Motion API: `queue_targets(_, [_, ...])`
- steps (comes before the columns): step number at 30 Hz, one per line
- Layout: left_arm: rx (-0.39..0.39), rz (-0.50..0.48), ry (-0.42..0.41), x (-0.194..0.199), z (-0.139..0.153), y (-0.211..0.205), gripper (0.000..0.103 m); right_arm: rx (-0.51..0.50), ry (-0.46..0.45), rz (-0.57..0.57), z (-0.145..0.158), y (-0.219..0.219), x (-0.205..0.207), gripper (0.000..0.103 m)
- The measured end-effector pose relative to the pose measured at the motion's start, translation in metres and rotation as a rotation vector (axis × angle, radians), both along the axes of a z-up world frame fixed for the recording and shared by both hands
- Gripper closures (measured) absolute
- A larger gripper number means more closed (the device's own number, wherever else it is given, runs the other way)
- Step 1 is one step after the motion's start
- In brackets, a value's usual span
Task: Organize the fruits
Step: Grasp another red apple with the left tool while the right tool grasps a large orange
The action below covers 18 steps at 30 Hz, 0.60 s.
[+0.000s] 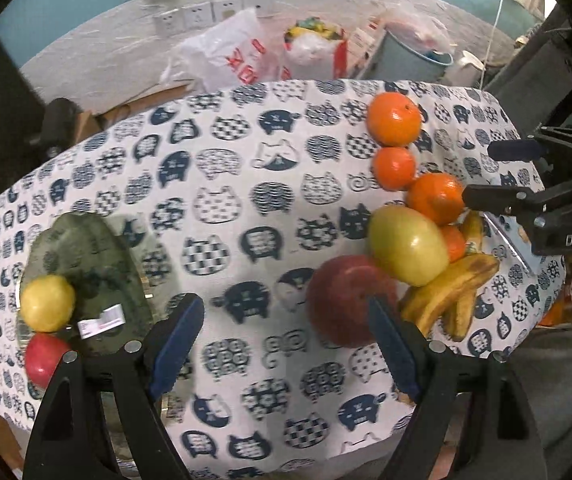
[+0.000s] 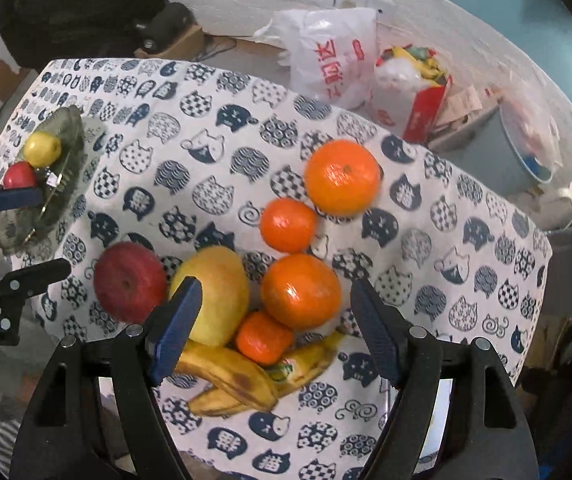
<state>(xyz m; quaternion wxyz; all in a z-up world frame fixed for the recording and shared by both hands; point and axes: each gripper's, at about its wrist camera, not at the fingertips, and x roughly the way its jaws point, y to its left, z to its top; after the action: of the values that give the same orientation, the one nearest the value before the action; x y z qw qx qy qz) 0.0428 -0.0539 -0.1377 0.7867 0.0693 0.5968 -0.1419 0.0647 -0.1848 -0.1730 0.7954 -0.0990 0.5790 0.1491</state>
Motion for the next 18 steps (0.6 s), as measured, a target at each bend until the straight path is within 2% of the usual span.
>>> queue_targets(8, [-0.023, -0.015, 0.078, 0.006, -0.023, -0.024, 0.017, -0.008, 0.026, -0.017, -0.018, -0.020, -0.007, 0.026])
queue_targets(18, [0.008, -0.049, 0.137, 0.006, -0.050, -0.045, 0.017, -0.008, 0.057, -0.025, -0.034, -0.032, -0.009, 0.026])
